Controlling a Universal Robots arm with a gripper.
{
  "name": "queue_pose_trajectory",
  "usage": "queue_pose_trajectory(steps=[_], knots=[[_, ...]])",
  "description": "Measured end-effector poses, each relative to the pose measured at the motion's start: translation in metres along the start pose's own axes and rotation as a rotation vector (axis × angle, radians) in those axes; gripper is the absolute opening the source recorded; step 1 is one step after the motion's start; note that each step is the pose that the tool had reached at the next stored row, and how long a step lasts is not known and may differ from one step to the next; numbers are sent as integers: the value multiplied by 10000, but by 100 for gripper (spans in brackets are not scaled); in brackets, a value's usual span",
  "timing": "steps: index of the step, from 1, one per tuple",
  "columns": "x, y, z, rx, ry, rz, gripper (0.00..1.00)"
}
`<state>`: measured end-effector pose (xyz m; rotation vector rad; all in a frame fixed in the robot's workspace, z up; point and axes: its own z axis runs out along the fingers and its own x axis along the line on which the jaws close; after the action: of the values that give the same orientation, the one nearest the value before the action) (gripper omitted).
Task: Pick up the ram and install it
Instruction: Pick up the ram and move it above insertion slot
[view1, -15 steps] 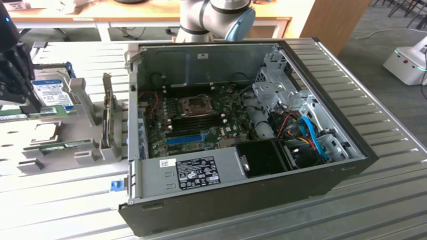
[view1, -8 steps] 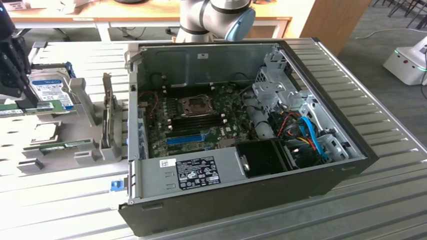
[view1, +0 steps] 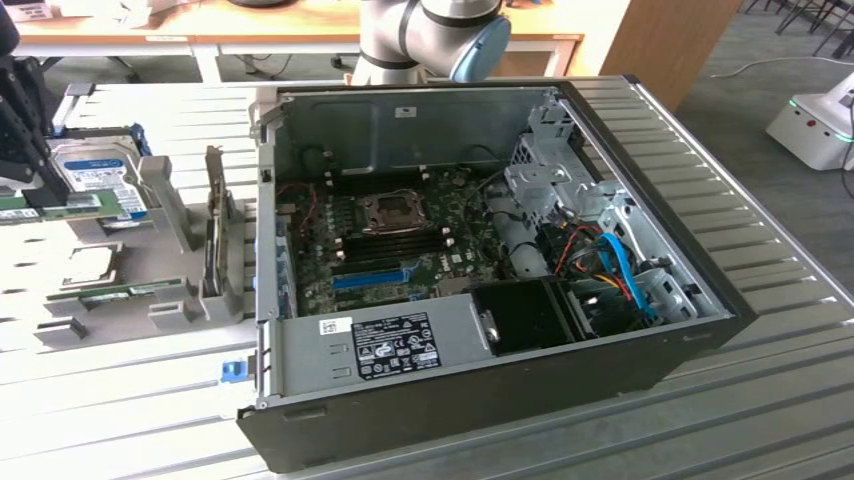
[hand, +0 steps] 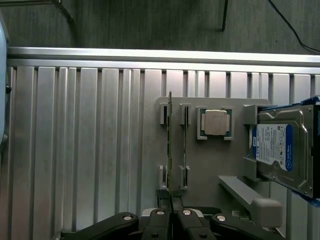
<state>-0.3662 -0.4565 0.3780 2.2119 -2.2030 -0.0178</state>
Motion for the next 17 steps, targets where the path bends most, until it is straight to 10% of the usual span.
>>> queue_pose_trajectory(steps=[17], knots=[[1, -1, -124, -1, 1, -2, 12]])
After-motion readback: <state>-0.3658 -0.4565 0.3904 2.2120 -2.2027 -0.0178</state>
